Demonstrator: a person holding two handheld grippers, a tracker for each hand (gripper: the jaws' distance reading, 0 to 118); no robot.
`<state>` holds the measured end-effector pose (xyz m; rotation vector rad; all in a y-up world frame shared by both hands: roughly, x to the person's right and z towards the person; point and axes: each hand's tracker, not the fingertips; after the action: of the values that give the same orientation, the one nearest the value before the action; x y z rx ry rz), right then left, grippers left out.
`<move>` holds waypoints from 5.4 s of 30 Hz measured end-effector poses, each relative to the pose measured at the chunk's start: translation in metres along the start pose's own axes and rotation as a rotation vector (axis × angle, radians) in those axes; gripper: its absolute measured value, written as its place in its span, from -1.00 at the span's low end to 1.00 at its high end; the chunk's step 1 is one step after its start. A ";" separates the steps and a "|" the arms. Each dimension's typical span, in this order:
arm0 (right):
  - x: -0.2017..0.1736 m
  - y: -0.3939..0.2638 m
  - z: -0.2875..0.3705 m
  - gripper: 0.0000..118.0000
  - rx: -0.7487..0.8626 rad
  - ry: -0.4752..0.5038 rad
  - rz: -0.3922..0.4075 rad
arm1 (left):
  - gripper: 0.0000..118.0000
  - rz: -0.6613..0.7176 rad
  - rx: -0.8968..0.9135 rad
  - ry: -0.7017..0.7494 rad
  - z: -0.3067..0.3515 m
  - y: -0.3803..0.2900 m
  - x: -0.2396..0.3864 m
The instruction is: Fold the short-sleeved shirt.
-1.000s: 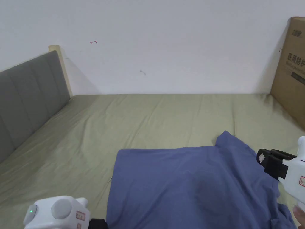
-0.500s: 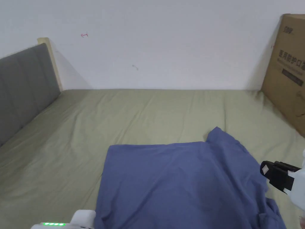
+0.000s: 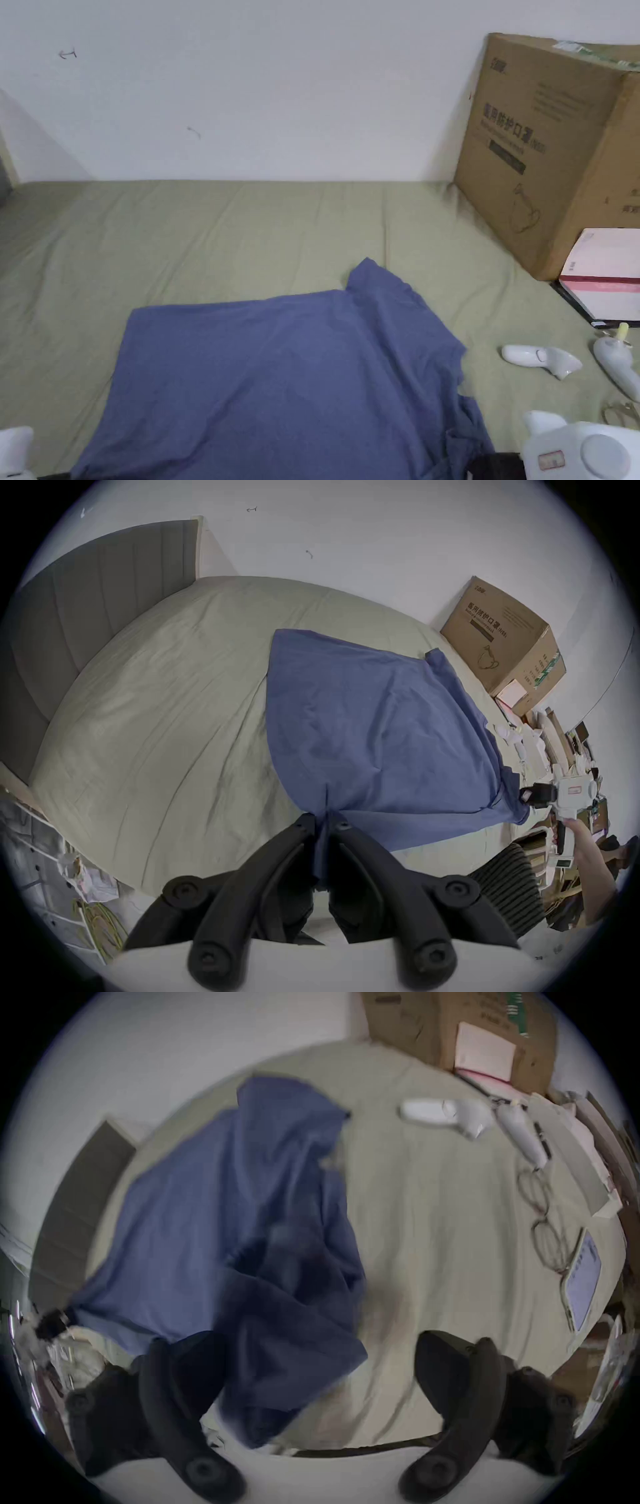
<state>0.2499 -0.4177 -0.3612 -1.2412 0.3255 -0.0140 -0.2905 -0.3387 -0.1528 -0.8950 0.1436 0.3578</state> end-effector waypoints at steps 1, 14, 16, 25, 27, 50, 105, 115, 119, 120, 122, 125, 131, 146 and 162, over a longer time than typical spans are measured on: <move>-0.002 -0.002 -0.007 0.71 -0.003 -0.020 0.010 | -0.91 0.005 -0.008 0.004 -0.002 -0.001 -0.001; 0.012 -0.028 0.058 -0.87 0.146 0.054 0.009 | -0.91 0.048 -0.056 0.006 -0.001 -0.013 -0.012; 0.018 -0.036 0.068 -0.87 0.160 0.063 -0.008 | -0.91 0.051 -0.061 -0.007 0.001 -0.015 -0.013; -0.003 -0.033 0.124 -0.87 0.293 0.079 -0.053 | -0.91 0.098 0.025 -0.065 0.035 0.007 -0.011; -0.012 -0.011 0.127 -0.87 0.300 0.081 -0.043 | -0.91 0.111 0.035 -0.071 0.032 0.026 -0.012; -0.012 0.172 -0.024 1.00 0.338 0.027 -0.095 | 0.86 0.194 0.091 -0.081 -0.124 0.142 -0.033; 0.000 0.091 0.040 0.98 0.390 0.112 -0.106 | -0.96 -0.012 0.071 -0.003 -0.089 0.099 -0.025; 0.040 0.123 -0.048 -0.52 0.049 -0.044 -0.037 | -0.96 0.036 0.035 0.011 -0.098 0.094 -0.026; 0.009 0.115 -0.036 -0.83 0.053 -0.017 0.033 | -0.96 0.046 0.027 0.016 -0.099 0.092 -0.026; 0.004 0.113 -0.028 -0.83 0.075 -0.037 0.058 | -0.96 0.053 0.034 0.010 -0.096 0.092 -0.027; 0.000 0.111 -0.013 -0.83 0.127 -0.064 0.092 | -0.96 0.072 0.051 0.000 -0.088 0.092 -0.028; 0.007 0.102 0.021 -0.83 0.154 -0.030 0.087 | -0.96 0.082 0.065 -0.002 -0.069 0.093 -0.030; 0.020 0.051 0.077 -0.84 0.158 0.014 0.033 | -0.96 0.041 0.053 0.030 -0.023 0.067 -0.034; 0.001 -0.015 0.077 0.98 0.165 -0.030 0.004 | 0.96 0.041 -0.007 0.019 -0.010 0.016 -0.045; -0.115 0.126 0.134 -0.97 0.702 0.204 0.051 | -0.98 -0.118 0.353 -0.117 0.027 0.158 0.039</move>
<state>0.1530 -0.2306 -0.4128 -0.5345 0.4791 -0.1962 -0.3123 -0.2181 -0.2630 -0.5295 0.0432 0.2637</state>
